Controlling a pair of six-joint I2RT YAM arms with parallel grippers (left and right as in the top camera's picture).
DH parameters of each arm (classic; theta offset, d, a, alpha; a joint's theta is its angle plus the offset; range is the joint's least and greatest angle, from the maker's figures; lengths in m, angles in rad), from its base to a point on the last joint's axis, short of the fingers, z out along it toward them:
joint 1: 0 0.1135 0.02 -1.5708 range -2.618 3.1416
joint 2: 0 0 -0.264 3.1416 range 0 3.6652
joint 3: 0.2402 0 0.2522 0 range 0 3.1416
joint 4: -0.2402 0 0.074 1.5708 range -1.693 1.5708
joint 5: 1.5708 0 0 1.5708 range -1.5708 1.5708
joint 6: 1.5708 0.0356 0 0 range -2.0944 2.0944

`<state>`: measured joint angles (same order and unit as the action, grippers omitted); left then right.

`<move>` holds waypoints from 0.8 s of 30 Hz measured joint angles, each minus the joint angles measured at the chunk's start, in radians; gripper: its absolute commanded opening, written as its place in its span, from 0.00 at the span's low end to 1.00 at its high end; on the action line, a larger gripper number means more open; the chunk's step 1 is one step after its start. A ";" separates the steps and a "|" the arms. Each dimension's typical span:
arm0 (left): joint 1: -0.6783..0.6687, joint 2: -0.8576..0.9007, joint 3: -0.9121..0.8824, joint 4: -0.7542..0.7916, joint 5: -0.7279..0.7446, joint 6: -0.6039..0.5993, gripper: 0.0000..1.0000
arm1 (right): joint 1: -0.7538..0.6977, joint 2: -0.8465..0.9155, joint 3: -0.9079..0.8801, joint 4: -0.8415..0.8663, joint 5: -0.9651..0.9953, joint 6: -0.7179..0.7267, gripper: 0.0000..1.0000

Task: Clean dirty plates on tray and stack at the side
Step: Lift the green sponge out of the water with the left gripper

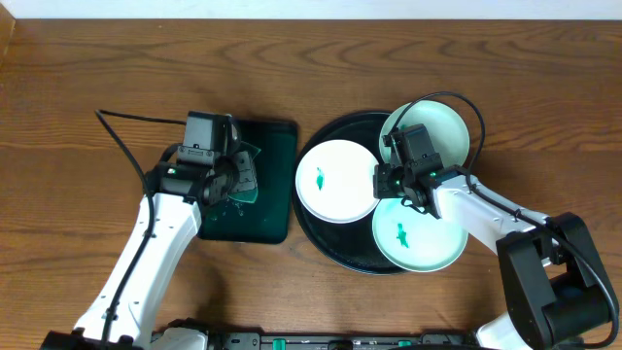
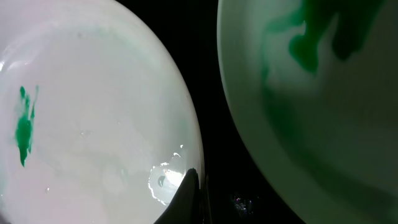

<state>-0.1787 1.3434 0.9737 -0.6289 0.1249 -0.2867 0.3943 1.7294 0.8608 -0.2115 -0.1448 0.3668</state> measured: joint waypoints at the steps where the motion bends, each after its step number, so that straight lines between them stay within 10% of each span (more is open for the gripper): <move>1: 0.000 0.006 0.000 0.000 -0.005 0.000 0.07 | 0.000 0.000 0.000 0.000 -0.002 0.000 0.01; 24: 0.000 0.011 0.094 -0.066 -0.072 0.000 0.07 | 0.000 -0.020 0.017 -0.115 -0.003 0.016 0.01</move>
<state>-0.1787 1.3540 1.0679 -0.6952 0.0525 -0.2867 0.3943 1.7096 0.8776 -0.3264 -0.1478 0.3832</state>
